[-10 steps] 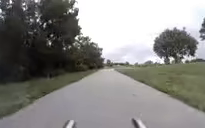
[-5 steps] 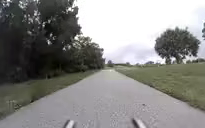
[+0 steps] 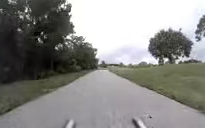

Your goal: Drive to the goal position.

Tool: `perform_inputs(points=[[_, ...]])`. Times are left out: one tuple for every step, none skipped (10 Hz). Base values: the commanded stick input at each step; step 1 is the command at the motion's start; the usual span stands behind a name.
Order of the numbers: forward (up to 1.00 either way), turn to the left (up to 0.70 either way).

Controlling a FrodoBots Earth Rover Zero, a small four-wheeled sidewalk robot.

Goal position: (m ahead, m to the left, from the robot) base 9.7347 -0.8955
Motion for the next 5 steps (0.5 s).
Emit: perform_inputs(points=[[0.7, 0.0], [0.7, 0.0], [0.7, 0.0], [0.7, 0.0], [0.7, 0.0]])
